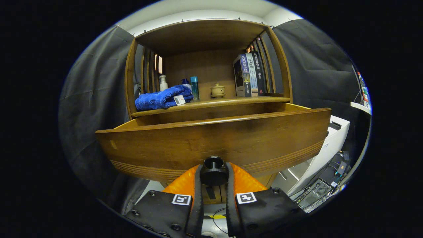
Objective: Pull open the drawer, take out the items inside it, and place them on the countertop above the cabinet.
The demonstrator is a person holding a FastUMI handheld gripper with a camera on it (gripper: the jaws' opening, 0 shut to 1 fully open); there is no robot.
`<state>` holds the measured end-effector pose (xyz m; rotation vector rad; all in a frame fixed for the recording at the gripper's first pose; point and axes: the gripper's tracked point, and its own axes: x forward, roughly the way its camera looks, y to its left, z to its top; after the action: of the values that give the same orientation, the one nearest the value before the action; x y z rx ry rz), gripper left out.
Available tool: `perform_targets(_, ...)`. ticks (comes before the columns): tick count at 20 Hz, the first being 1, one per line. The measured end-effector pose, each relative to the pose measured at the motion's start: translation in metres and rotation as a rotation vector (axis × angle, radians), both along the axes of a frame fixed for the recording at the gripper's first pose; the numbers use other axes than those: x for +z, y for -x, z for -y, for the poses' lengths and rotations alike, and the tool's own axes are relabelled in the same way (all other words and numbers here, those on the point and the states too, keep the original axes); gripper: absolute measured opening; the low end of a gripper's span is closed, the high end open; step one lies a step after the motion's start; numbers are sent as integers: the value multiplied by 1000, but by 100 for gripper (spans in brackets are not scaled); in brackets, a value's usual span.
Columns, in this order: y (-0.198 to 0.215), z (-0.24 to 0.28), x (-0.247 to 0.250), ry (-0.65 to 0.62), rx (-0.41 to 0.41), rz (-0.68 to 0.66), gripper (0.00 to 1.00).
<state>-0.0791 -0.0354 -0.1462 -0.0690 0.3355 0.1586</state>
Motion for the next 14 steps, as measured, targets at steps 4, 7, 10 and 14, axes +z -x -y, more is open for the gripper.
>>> perform_targets(4,11,3,0,7,-1,-5,36)
perform_targets(7,18,4,0,0,-5,-8,36)
perform_targets(10,27,5,-1,4,-5,-16,36)
perform_targets(14,41,8,0,-12,-23,-30,36)
